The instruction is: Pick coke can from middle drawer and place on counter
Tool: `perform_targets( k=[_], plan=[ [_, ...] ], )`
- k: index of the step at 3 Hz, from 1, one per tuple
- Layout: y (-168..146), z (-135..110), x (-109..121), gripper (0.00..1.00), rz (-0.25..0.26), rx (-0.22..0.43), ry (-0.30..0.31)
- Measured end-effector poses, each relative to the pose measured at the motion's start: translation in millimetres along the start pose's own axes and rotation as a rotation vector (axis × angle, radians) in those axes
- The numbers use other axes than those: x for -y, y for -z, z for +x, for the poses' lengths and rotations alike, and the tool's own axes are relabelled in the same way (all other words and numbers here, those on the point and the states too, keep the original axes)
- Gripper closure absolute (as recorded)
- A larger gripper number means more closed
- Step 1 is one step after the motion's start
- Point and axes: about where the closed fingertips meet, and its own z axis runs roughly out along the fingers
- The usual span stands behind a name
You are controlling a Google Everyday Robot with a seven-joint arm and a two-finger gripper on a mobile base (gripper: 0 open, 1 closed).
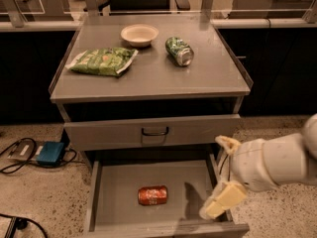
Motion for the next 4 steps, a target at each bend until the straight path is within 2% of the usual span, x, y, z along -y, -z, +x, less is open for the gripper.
perform_targets(
  k=[1, 2, 4],
  plan=[
    [-52.2, 22.5, 9.4, 0.0, -0.016, 0.003, -0.058],
    [-111.9, 48.0, 23.2, 0.0, -0.056, 0.04, -0.149],
    [-178.8, 82.6, 25.4, 0.0, -0.069, 0.067, -0.216]
  ],
)
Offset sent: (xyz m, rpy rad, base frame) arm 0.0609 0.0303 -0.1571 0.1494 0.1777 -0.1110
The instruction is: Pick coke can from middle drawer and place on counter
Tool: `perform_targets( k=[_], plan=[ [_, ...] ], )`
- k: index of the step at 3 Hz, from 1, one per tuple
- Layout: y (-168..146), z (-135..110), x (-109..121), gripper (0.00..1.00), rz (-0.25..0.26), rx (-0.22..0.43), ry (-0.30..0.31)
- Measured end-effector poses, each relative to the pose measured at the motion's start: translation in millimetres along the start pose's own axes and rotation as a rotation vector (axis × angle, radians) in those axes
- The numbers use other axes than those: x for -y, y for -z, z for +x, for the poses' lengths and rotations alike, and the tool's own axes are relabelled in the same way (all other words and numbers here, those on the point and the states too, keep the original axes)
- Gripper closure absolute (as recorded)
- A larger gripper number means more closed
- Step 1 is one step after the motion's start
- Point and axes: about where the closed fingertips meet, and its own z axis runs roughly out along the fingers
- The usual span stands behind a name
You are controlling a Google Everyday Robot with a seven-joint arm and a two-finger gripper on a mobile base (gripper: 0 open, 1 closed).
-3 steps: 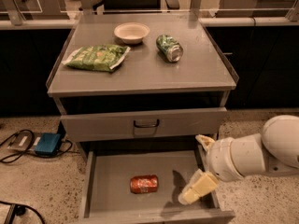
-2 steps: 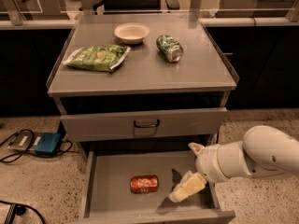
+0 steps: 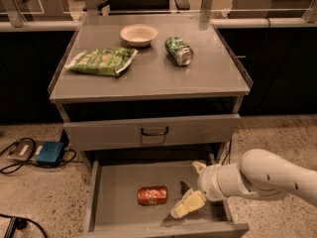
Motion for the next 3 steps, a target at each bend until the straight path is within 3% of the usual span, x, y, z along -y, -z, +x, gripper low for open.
perform_targets(
  k=[2, 3],
  plan=[
    [-73.7, 14.0, -3.2, 0.0, -0.004, 0.014, -0.007],
    [-93.7, 17.2, 0.9, 0.0, -0.039, 0.01, -0.047]
  ],
)
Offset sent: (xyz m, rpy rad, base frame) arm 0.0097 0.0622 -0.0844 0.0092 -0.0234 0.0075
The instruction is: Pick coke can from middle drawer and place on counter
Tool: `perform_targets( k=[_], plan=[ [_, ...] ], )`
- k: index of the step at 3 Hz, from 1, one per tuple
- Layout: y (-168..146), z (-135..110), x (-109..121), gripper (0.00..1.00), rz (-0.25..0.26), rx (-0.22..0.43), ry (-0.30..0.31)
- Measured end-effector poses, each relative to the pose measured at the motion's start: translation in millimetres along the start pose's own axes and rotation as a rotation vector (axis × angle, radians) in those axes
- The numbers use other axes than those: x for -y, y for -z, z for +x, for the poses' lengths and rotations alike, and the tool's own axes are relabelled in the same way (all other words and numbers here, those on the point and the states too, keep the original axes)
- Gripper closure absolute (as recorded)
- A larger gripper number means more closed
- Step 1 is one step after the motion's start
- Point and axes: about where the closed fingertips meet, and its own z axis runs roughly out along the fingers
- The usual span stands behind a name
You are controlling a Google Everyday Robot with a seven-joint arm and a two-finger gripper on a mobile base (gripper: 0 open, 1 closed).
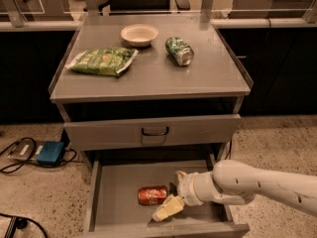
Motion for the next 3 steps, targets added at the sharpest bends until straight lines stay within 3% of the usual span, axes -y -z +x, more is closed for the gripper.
perform_targets(
  k=[1, 3],
  plan=[
    [-10.6, -1.0, 5.9, 0.0, -0.001, 0.007, 0.009],
    [-47.4, 15.9, 30.6, 0.0, 0.061, 0.039, 0.14]
  ],
)
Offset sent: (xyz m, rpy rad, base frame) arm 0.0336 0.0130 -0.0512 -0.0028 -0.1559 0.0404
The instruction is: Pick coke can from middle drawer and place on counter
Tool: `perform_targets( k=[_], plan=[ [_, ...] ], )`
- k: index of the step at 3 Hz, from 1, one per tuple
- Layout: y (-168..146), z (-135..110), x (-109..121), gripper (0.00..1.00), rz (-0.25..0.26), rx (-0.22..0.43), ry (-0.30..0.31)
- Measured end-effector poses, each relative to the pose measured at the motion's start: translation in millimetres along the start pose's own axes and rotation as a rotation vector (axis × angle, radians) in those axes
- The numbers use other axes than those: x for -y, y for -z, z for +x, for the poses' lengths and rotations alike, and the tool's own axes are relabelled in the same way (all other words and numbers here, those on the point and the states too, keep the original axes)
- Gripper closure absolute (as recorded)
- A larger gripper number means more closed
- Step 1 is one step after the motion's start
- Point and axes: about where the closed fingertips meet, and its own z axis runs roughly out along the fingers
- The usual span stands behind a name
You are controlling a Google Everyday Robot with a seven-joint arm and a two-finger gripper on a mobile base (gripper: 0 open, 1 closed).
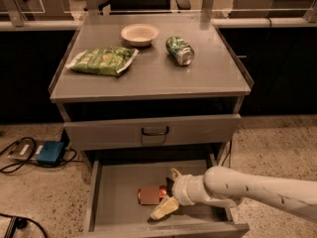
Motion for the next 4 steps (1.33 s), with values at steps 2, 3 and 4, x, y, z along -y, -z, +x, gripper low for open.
perform_targets(
  k=[2, 3, 4],
  plan=[
    [-59.8, 28.5, 17.8, 0.0, 0.05, -0.073, 0.132],
    [-92.8, 35.5, 18.4, 0.0, 0.042, -0.122, 0.185],
    [-100.9, 32.9, 16.0, 0.16, 0.034, -0.128, 0.2]
  ],
)
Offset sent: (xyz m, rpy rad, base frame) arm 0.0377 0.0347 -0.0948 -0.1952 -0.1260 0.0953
